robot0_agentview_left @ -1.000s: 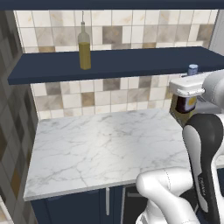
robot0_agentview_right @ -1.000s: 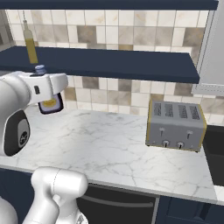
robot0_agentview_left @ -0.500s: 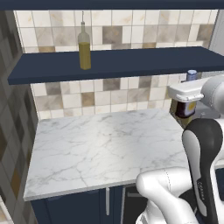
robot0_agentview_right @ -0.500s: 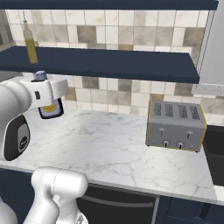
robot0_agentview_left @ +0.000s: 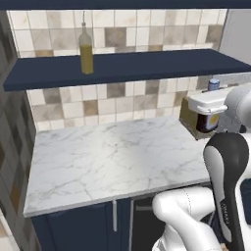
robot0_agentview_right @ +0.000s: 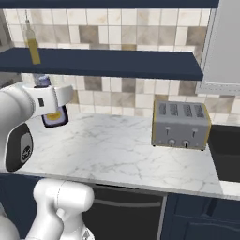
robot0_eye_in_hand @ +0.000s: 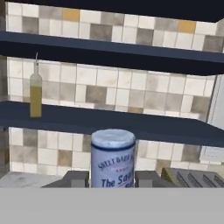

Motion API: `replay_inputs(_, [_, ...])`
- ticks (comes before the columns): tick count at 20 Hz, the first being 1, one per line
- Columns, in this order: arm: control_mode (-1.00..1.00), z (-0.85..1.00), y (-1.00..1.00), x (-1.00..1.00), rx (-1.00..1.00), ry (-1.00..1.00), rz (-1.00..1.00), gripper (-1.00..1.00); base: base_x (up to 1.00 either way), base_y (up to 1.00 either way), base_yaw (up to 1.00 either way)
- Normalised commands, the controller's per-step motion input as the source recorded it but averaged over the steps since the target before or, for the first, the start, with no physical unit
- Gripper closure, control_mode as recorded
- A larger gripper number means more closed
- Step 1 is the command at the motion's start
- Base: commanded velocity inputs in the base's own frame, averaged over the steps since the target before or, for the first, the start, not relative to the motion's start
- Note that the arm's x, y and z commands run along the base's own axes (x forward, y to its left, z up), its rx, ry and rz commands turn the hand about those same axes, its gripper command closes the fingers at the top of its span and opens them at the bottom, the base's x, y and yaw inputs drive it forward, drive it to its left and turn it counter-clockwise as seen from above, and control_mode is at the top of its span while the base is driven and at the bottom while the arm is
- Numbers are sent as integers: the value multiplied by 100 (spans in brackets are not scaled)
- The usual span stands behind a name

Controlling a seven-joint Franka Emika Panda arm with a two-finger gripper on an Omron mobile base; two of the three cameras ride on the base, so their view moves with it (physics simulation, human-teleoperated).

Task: Take 2 condiments from the cabinet and move them on the counter near the stove.Make sure the condiments are lined up with each other, next to each other.

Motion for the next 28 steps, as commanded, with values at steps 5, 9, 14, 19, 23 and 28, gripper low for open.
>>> replay_inputs(5, [100,0,0,0,0,0,0,100,-34,-1,-58])
replay_inputs(9, [100,0,0,0,0,0,0,100,-2,-6,-65])
replay_inputs(14, [100,0,0,0,0,0,0,100,10,-15,-70])
replay_inputs(19, [100,0,0,0,0,0,0,100,17,-30,-69])
replay_inputs(23, [100,0,0,0,0,0,0,100,19,-42,-63])
replay_inputs(28, [100,0,0,0,0,0,0,100,19,-44,-55])
